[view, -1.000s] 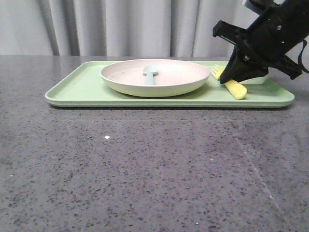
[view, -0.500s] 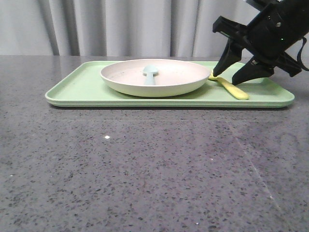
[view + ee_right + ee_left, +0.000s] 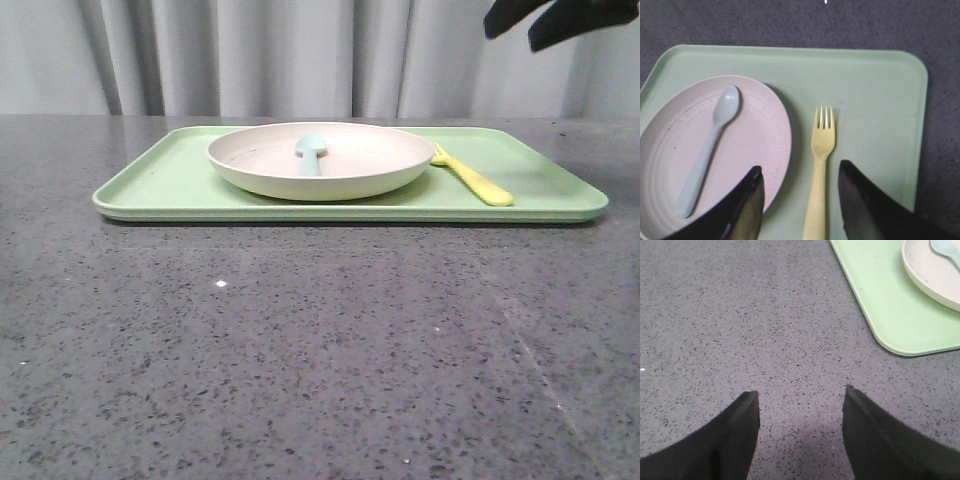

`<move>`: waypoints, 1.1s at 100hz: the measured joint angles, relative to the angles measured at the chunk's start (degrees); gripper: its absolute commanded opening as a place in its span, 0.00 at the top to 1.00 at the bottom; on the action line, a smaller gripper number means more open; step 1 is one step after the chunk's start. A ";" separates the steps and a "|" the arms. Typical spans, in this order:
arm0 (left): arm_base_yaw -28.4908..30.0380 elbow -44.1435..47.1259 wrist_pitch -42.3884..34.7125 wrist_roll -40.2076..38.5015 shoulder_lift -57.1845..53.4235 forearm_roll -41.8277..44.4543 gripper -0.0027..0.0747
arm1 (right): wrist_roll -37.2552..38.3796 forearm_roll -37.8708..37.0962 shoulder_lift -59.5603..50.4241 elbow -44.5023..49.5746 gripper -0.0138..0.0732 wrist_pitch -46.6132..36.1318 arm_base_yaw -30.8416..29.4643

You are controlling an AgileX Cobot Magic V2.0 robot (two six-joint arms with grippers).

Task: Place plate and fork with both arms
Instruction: 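Open the right gripper and raise it away from the fork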

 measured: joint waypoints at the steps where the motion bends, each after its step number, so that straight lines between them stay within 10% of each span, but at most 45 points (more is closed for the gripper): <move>1: 0.00 0.00 0.00 0.00 0.00 0.00 0.48 | 0.00 -0.30 -0.73 0.00 0.42 0.12 0.00; 74: 0.00 0.00 0.00 0.00 0.00 0.00 0.49 | 24.93 -43.75 -29.69 4.19 0.42 17.22 0.00; 110: 0.00 0.00 0.00 0.00 0.00 0.00 0.49 | 29.90 -47.73 -47.88 21.65 0.42 17.11 0.00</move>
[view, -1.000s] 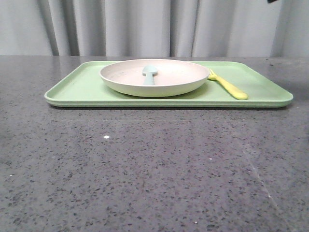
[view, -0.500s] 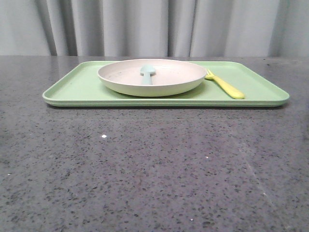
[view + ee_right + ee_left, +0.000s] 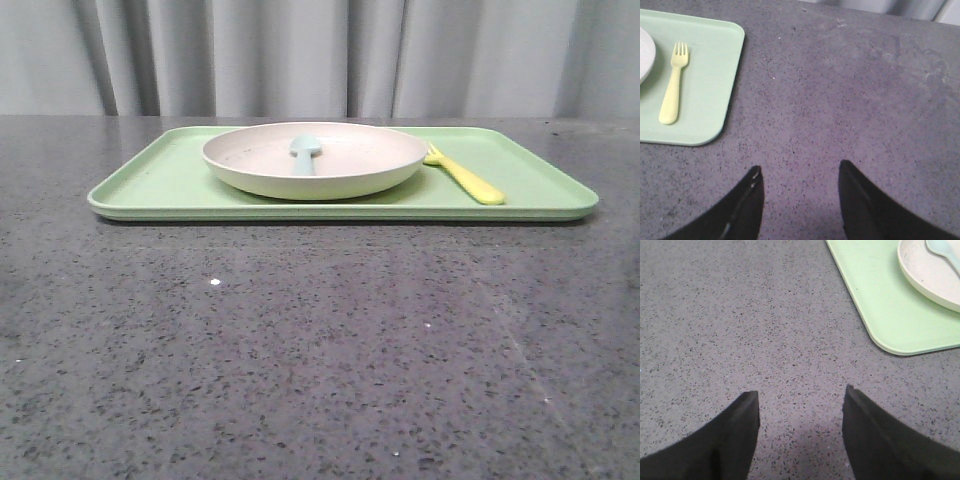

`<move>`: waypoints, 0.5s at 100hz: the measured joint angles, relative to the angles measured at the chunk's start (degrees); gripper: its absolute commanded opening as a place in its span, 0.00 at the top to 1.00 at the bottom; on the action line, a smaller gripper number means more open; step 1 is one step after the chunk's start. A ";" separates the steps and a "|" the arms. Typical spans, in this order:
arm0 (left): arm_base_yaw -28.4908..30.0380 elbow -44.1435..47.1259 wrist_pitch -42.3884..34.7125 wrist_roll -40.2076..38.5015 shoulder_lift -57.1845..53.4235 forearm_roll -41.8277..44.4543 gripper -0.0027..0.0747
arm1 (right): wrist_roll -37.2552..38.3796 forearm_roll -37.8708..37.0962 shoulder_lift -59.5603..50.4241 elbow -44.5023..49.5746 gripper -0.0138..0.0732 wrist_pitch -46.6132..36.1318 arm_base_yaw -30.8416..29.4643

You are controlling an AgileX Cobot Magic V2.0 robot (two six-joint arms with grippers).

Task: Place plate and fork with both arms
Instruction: 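Open the right gripper and raise it away from the fork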

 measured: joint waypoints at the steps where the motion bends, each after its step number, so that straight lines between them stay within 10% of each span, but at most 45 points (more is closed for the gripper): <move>1: 0.00 0.00 0.00 0.00 0.00 0.00 0.49 | 0.00 -0.13 -0.33 0.60 0.42 0.00 0.00; 50: 0.00 0.00 0.46 0.00 0.00 0.00 0.49 | 0.11 -0.76 -13.42 12.41 0.42 -0.08 0.00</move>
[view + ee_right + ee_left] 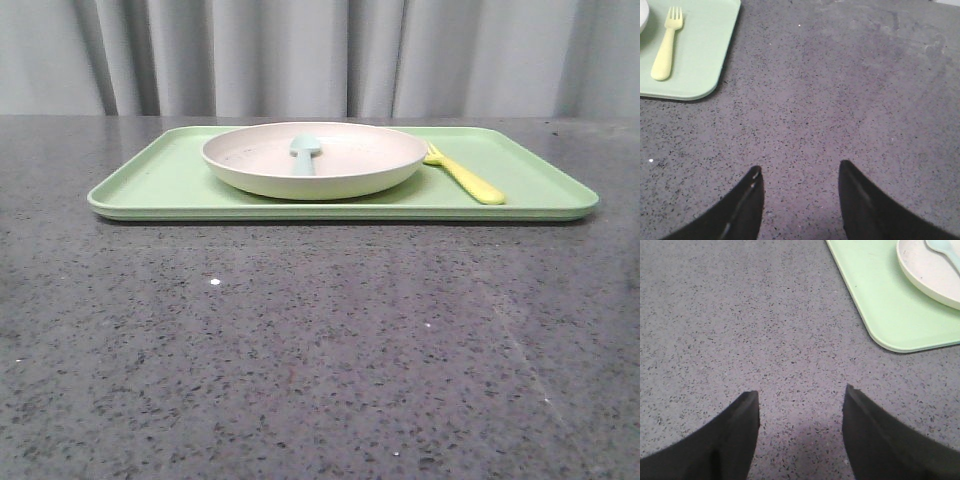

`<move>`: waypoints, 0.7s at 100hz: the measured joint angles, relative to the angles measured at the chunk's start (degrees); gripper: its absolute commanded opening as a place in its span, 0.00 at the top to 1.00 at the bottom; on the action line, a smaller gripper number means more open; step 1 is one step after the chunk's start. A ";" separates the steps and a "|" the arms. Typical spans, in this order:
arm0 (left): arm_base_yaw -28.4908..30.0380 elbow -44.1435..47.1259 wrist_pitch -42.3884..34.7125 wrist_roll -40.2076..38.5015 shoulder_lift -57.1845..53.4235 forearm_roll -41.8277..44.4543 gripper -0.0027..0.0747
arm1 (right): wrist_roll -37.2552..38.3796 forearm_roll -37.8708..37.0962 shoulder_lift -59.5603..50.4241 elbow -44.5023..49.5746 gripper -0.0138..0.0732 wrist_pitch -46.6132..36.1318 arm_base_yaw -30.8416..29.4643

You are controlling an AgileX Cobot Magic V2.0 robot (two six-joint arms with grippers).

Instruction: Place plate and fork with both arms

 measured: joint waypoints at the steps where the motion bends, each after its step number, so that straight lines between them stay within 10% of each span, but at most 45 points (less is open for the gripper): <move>1: 0.00 0.00 0.00 0.00 0.00 0.00 0.49 | 0.00 0.02 0.00 0.00 0.42 0.00 0.00; 19: 0.00 0.00 0.00 0.00 0.00 0.00 0.49 | 0.00 -0.21 0.00 0.04 0.49 -0.24 0.00; 46: 0.00 0.00 0.10 0.00 0.00 0.00 0.75 | 0.00 -0.21 0.00 0.14 0.98 -0.46 0.00; 70: 0.00 0.00 0.10 0.00 0.00 0.00 0.99 | 0.00 -0.21 0.00 0.14 0.98 -0.46 0.00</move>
